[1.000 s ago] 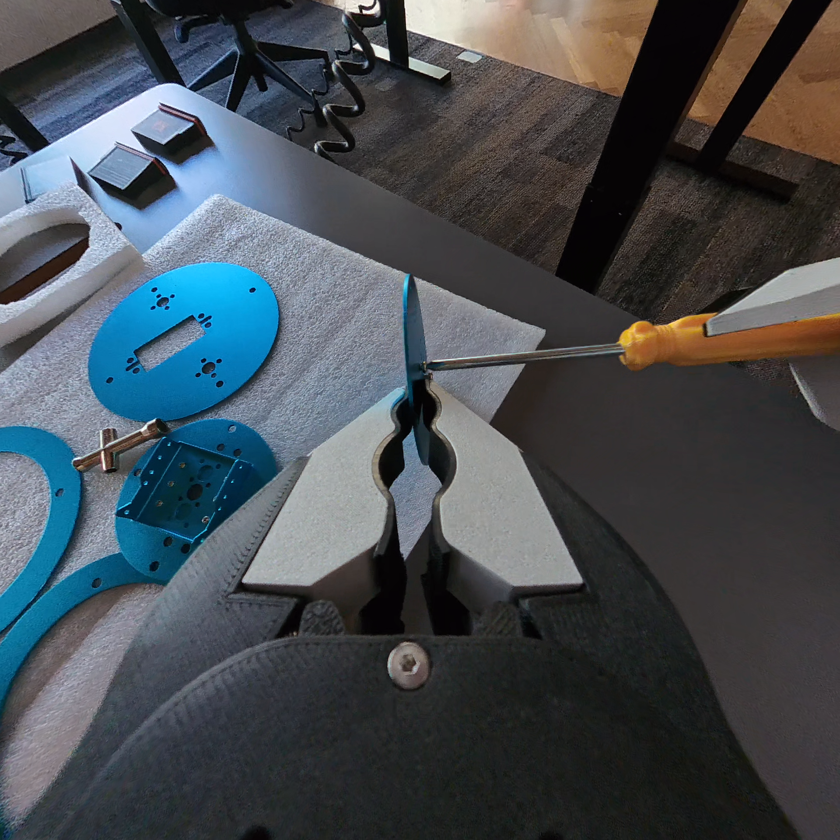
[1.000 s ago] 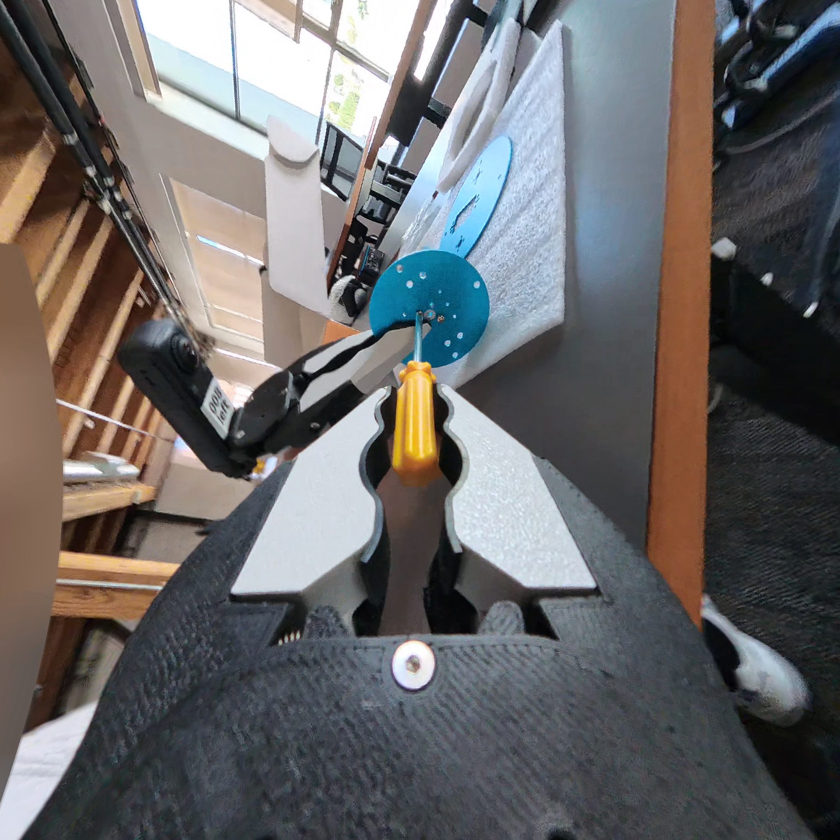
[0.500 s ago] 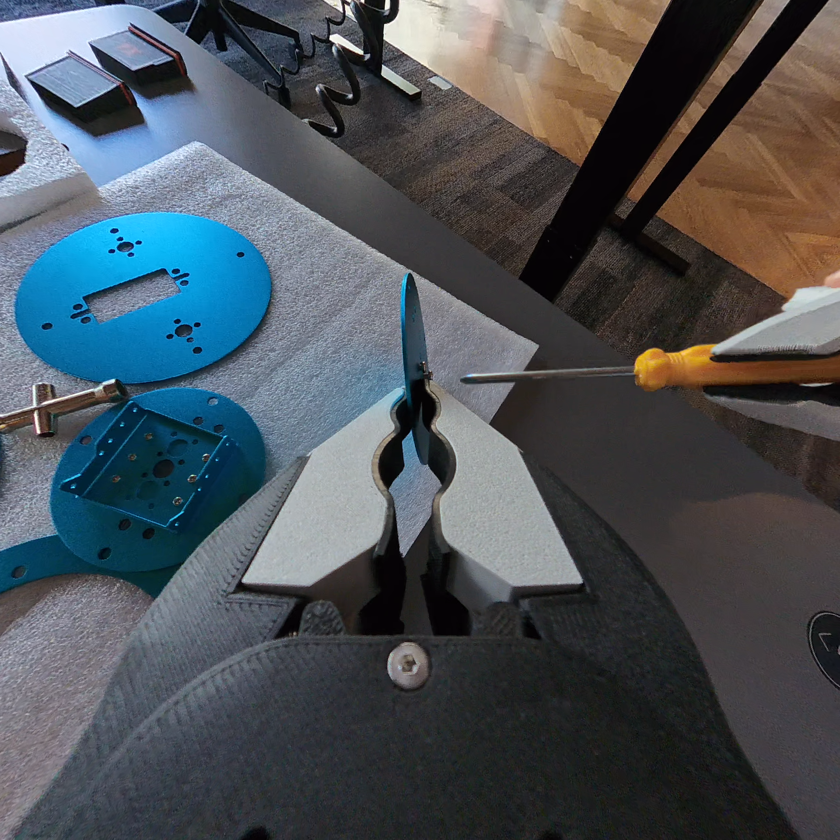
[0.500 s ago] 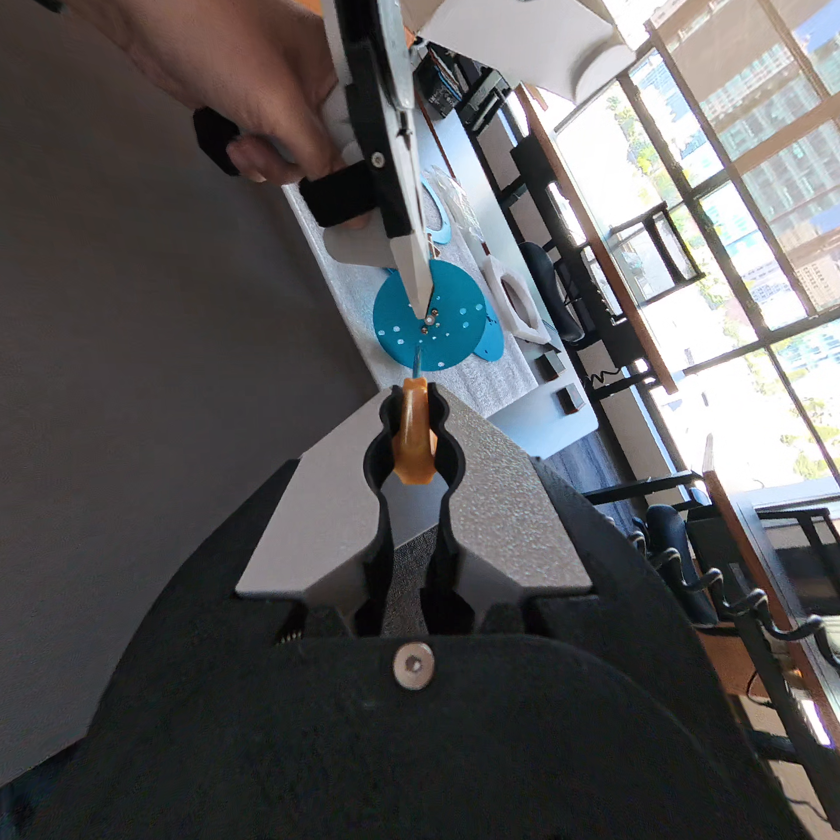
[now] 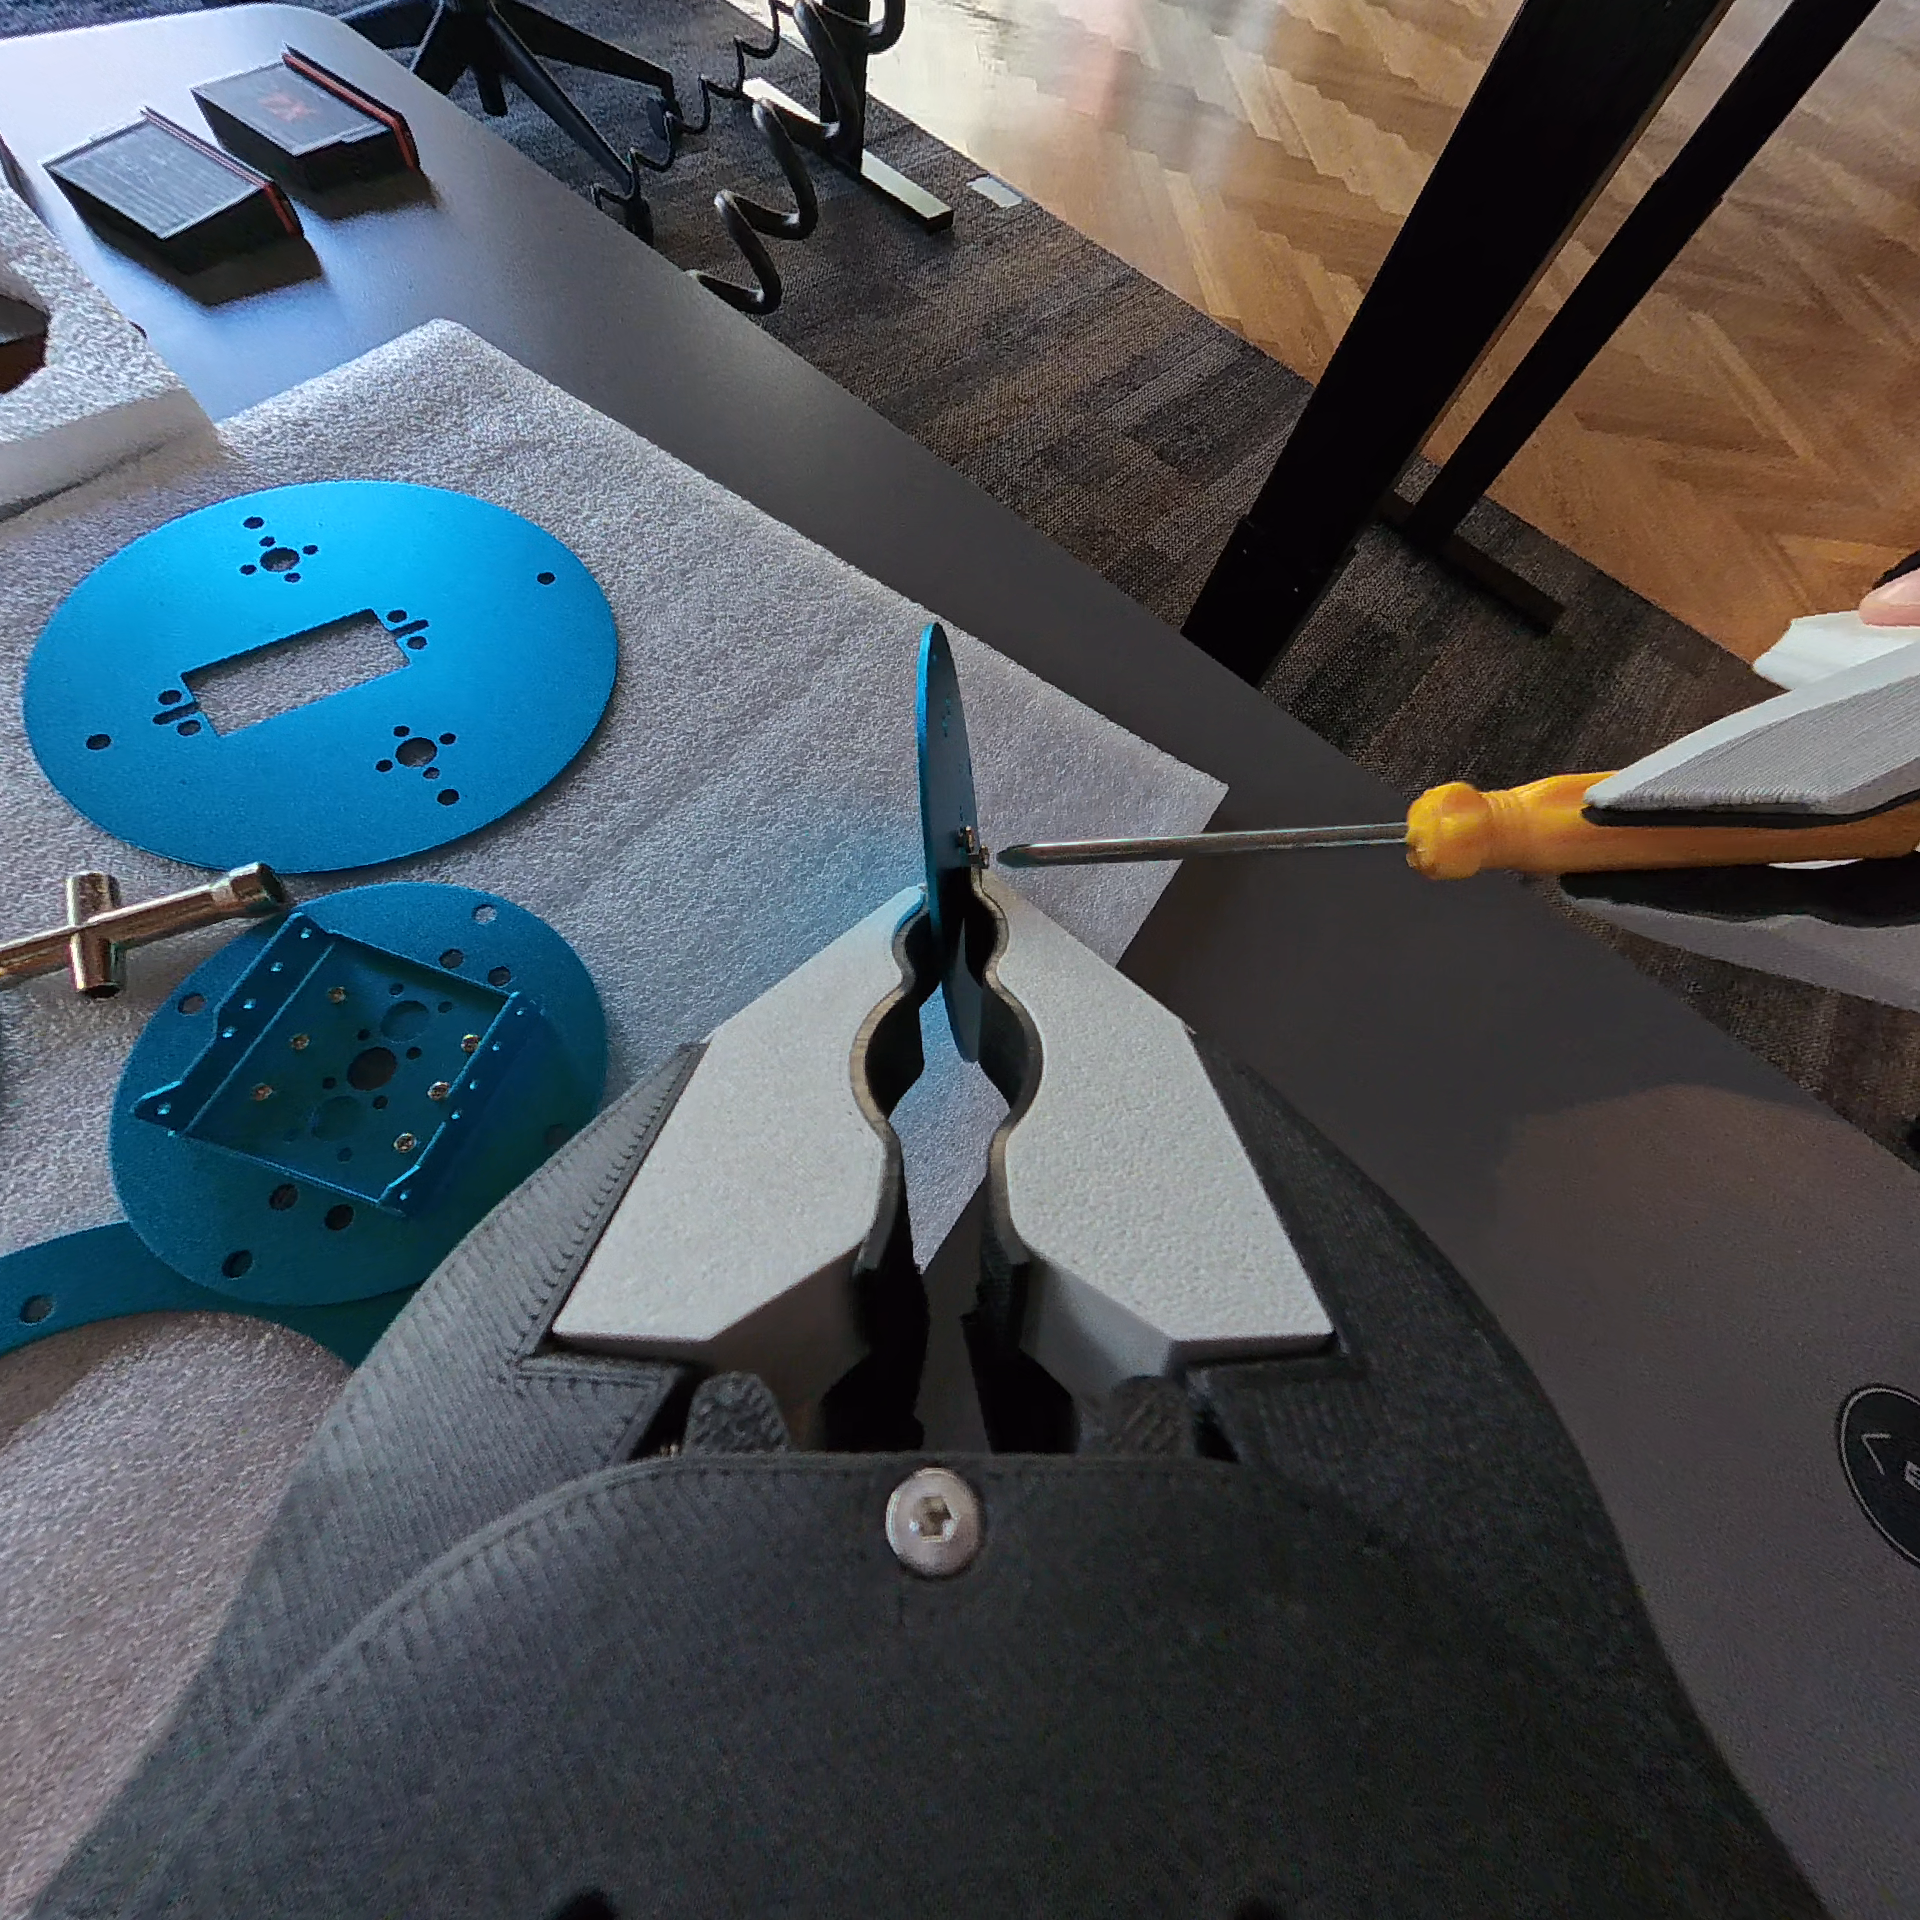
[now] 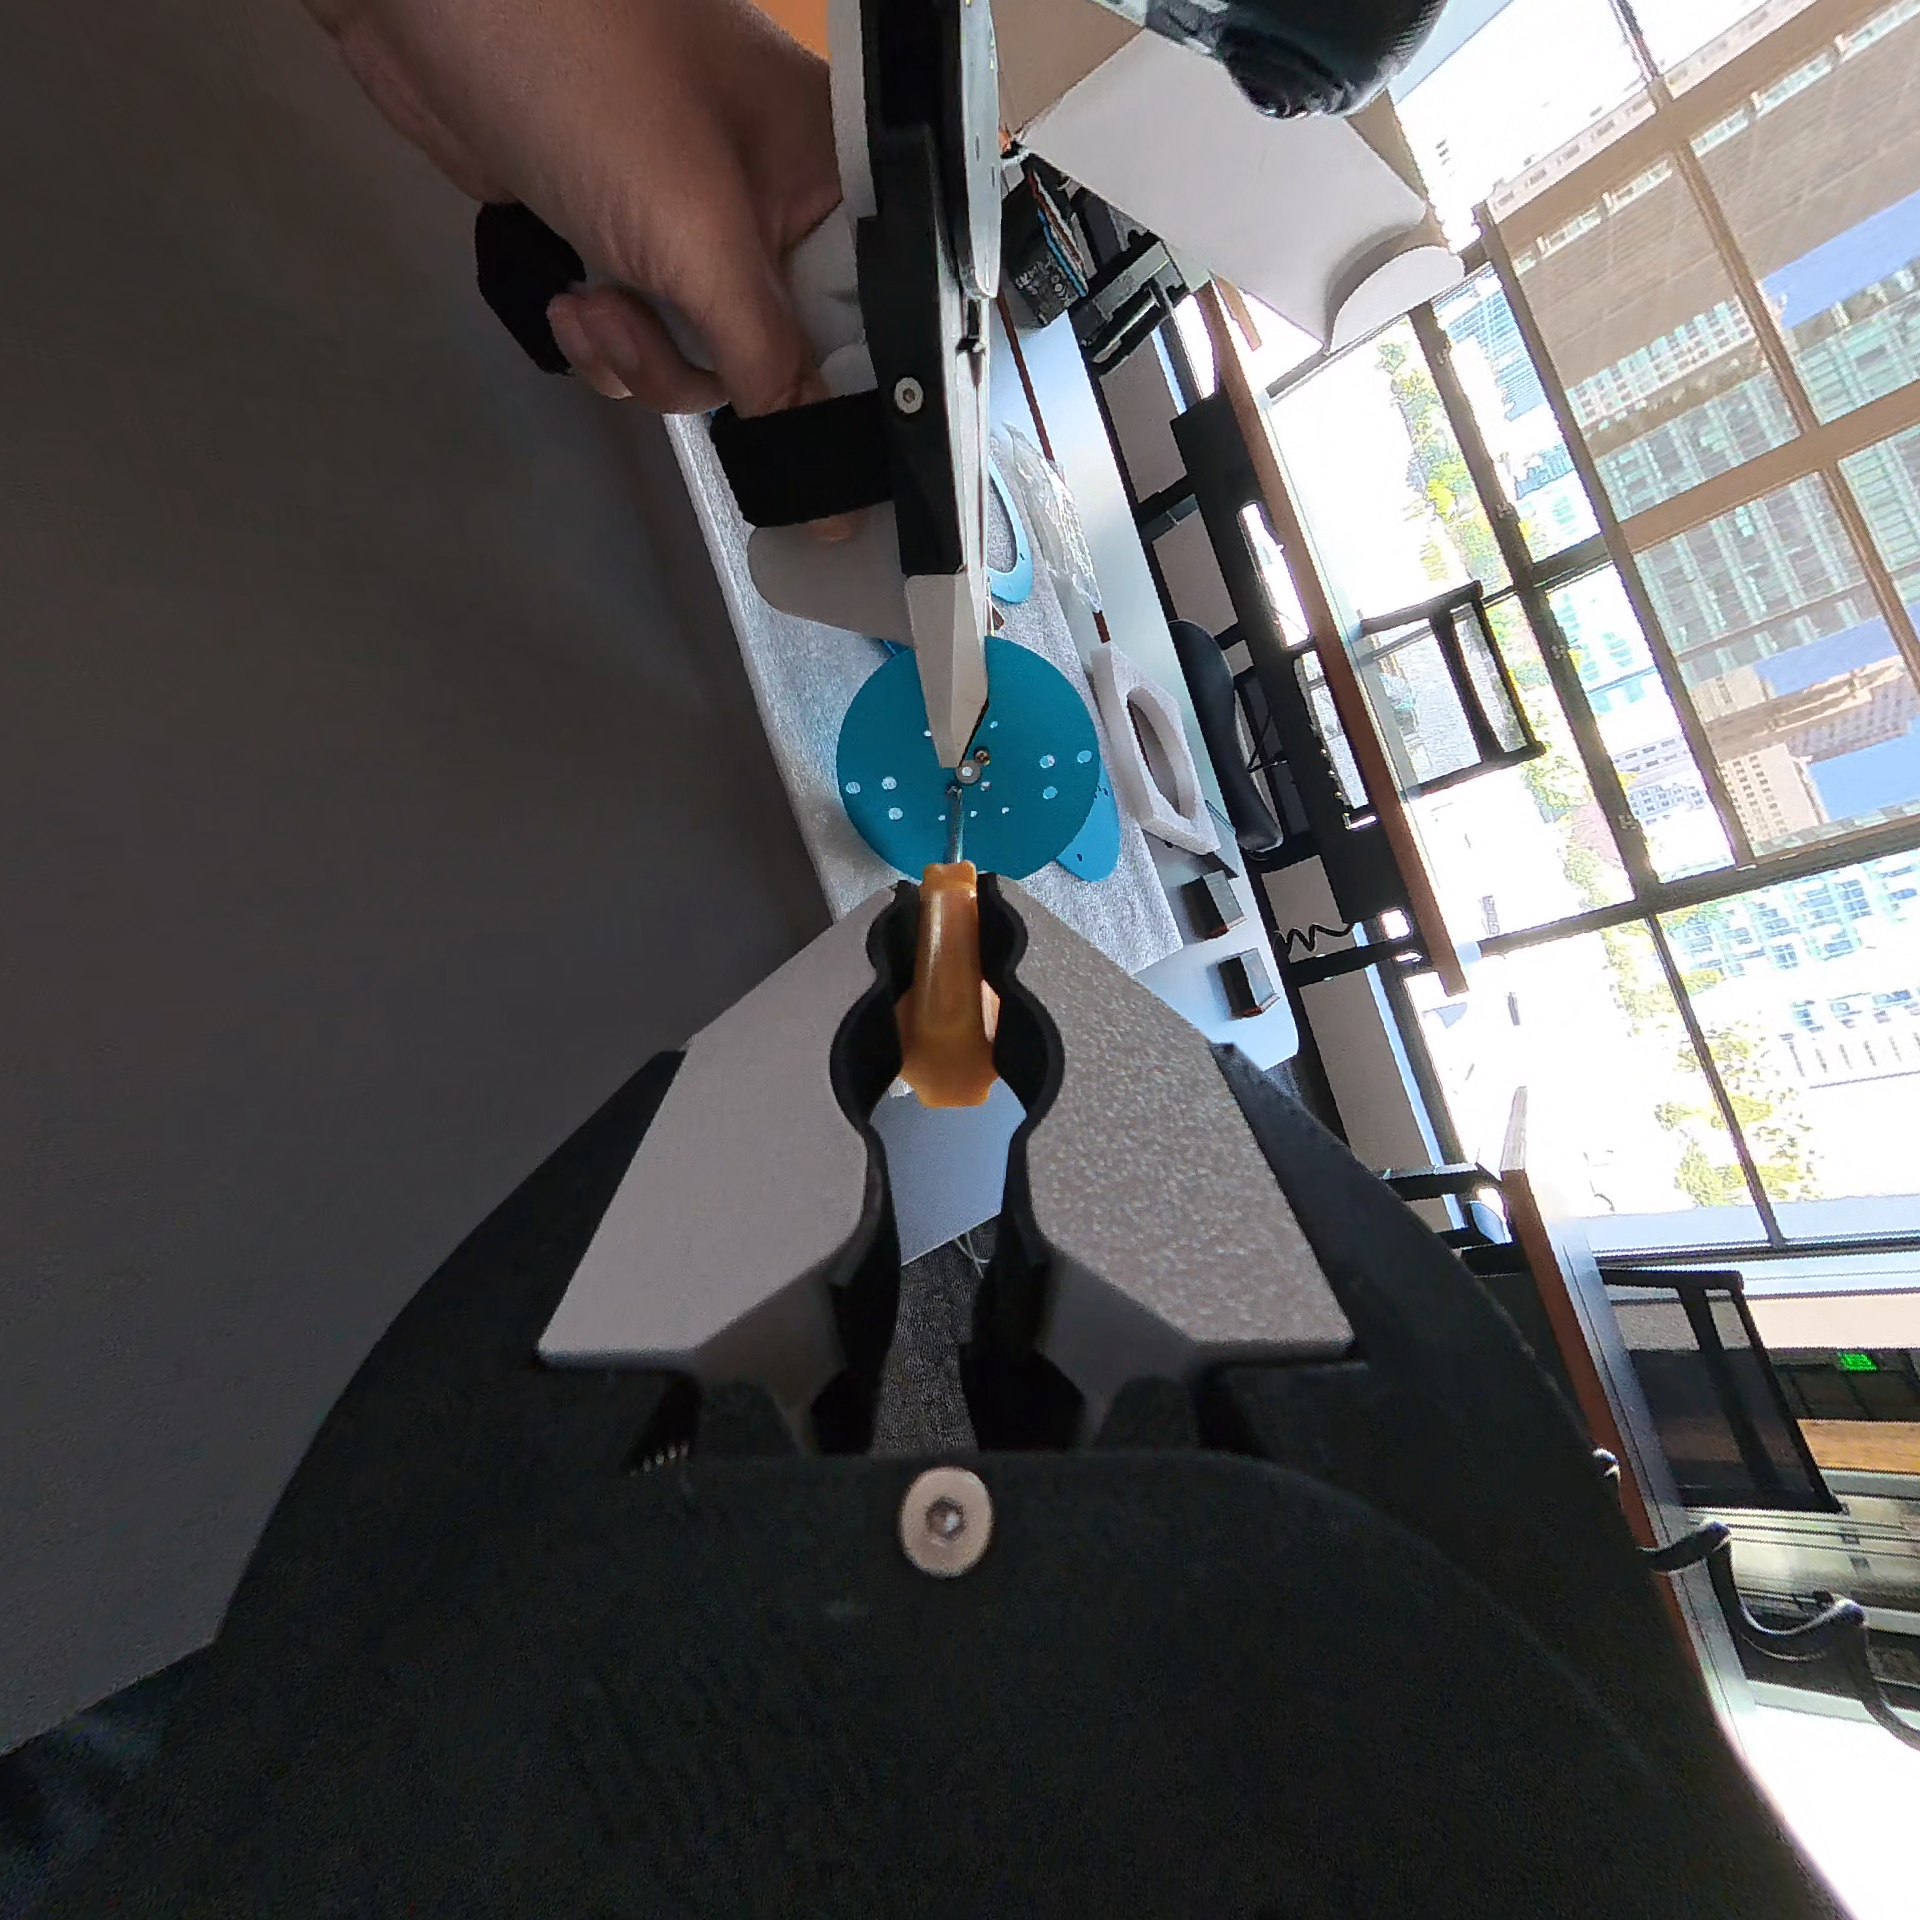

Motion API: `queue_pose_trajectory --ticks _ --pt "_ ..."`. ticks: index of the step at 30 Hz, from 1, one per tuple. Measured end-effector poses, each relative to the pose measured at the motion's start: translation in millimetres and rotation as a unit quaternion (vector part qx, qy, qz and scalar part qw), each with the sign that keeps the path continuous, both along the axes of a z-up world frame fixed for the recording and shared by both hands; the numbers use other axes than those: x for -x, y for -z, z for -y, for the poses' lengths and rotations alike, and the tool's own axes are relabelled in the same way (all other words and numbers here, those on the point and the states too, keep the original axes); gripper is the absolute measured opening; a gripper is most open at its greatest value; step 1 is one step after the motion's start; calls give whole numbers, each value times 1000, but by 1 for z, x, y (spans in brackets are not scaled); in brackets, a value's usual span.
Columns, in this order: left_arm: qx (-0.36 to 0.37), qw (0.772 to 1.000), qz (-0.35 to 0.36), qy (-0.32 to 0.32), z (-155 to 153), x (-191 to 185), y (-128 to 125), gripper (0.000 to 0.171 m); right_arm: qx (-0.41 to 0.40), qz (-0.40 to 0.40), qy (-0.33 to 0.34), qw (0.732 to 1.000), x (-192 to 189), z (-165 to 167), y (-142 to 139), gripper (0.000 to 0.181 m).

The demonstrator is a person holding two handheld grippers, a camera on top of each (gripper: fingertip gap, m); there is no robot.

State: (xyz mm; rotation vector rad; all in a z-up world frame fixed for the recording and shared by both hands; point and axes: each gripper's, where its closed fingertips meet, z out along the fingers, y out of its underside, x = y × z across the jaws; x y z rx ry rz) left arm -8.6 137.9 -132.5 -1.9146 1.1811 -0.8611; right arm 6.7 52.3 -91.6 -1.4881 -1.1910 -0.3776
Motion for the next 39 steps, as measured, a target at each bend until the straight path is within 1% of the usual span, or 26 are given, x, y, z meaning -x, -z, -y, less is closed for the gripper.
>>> queue_pose_trajectory --ticks 8,13,14,15,16,17,18,19,20,21,23,24,26,27,28,29,30,31,32,33,34,35,36,37,38,39 --pt "-4 1000 -1 3 1 0 0 2 2 8 -2 1000 -2 -3 3 11" --pt "-9 1000 -2 14 1 0 0 2 -22 92 -51 994 -3 -3 5 10" --pt "-9 1000 -2 12 1 0 0 2 -24 98 -57 993 -5 -4 4 10" --pt "-9 1000 -3 8 0 0 0 2 -15 84 -53 995 -7 -7 4 10" --pt "-10 1000 -4 4 -1 1 1 2 4 47 -41 998 -9 -9 3 11" --pt "-9 1000 -5 -1 -2 1 1 2 31 -17 -19 999 -9 -11 2 10" --pt "-5 1000 -3 -6 -3 1 1 2 65 -95 12 993 -10 -13 2 10" --pt "2 1000 0 -12 -2 0 1 2 98 -182 51 977 -13 -13 1 10" --pt "8 1000 4 -18 -2 0 0 2 135 -277 98 946 -16 -14 2 10" --pt "8 1000 4 -23 -2 -1 0 2 174 -376 141 899 -18 -12 4 10" --pt "-11 1000 -6 -28 -1 -2 0 2 239 -544 193 781 -20 -9 10 11" --pt "-24 999 -12 -28 0 -3 -1 2 265 -616 207 712 -24 -9 12 11" --pt "-43 999 -19 -26 2 -4 -2 2 314 -742 221 550 -30 -7 17 10" --pt "-49 998 -20 -24 3 -5 -2 2 330 -780 220 484 -32 -6 20 10" --pt "-54 998 -21 -21 4 -6 -2 2 340 -801 220 441 -32 -4 23 11" --pt "-60 998 -24 -20 4 -6 -2 2 345 -810 219 420 -30 -2 23 11" --pt "-66 997 -27 -21 3 -5 -2 2 341 -810 217 425 -31 0 22 11" --pt "-68 997 -28 -21 3 -5 -2 2 336 -797 212 455 -31 1 21 11" --pt "-65 997 -26 -21 3 -5 -2 2 328 -772 215 501 -33 2 22 10" --pt "-60 998 -24 -21 3 -5 -2 2 304 -745 208 556 -37 2 19 10" --pt "-54 998 -21 -21 2 -4 -1 2 271 -712 176 624 -39 1 9 10" --pt "-47 998 -19 -21 2 -4 -1 2 237 -661 142 697 -38 0 0 10" --pt "-40 999 -15 -22 1 -4 -1 2 213 -587 125 771 -37 0 -1 10" --pt "-33 999 -13 -22 0 -3 -1 2 188 -497 119 839 -36 0 1 10" --pt "-27 999 -10 -22 0 -3 -1 2 156 -408 97 894 -31 2 1 10" --pt "-21 1000 -8 -21 0 -2 0 2 125 -325 79 934 -26 3 1 10"
